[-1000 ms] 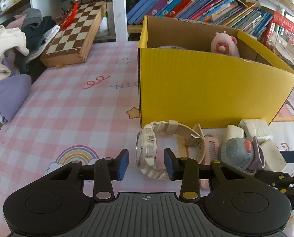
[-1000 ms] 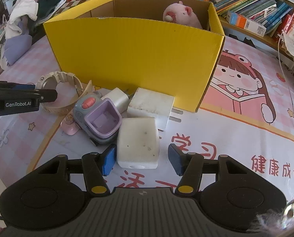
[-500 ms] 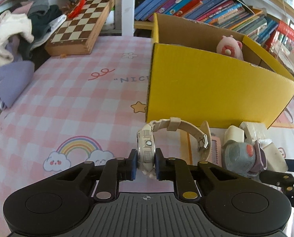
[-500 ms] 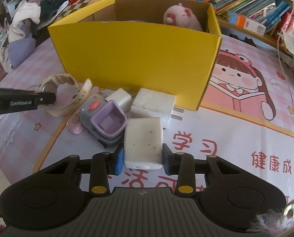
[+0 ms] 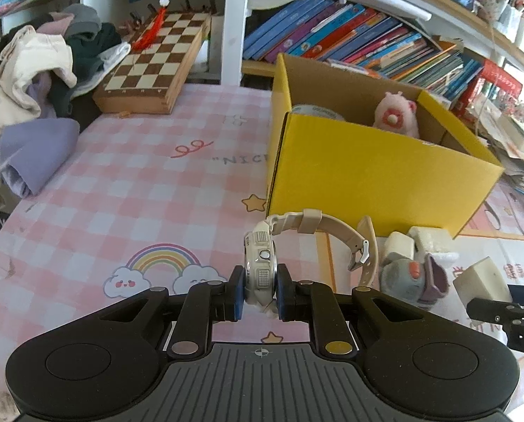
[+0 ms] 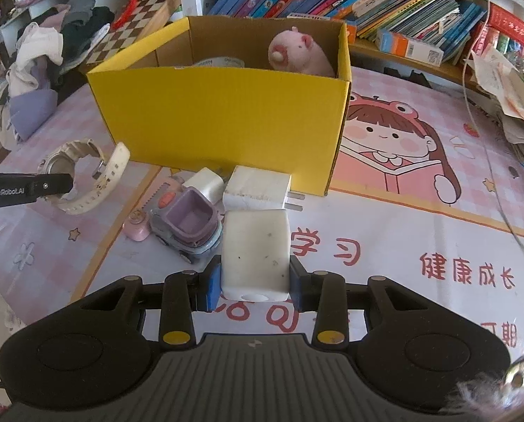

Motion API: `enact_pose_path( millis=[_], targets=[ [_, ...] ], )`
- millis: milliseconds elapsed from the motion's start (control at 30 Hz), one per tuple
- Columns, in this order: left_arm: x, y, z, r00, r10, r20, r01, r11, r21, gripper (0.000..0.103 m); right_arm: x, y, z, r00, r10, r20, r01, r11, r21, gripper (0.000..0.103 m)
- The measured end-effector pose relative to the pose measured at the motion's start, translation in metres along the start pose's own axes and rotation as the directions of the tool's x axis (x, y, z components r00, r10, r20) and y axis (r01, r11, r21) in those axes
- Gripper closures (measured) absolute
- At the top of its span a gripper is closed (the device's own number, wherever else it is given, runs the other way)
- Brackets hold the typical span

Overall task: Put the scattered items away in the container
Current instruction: 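Lift the white block and watch with both grippers toward the yellow box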

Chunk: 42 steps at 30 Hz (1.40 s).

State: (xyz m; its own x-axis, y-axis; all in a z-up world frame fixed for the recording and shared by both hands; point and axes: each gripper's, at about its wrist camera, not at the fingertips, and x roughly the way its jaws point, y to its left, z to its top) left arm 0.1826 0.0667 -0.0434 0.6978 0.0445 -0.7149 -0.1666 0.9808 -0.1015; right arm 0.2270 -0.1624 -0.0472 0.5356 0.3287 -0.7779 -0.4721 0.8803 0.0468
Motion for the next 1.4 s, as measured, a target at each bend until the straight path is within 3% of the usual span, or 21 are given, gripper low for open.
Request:
enact_pose_path(
  millis=[800,1400],
  targets=[
    [-0.064,-0.013,-0.007,0.985,-0.136,0.105,0.119,0.981,0.152,0.087,-0.054,0.025,-0.019,0.998,0.003,0.066,-0.004,1.000,0.017,0.068],
    [-0.079,-0.026,0.058,0.949,-0.195,0.247,0.127,0.955,0.267,0.087,-0.087,0.015,0.052,0.975,0.020,0.220,-0.002,0.996,-0.084,0.068]
  ],
)
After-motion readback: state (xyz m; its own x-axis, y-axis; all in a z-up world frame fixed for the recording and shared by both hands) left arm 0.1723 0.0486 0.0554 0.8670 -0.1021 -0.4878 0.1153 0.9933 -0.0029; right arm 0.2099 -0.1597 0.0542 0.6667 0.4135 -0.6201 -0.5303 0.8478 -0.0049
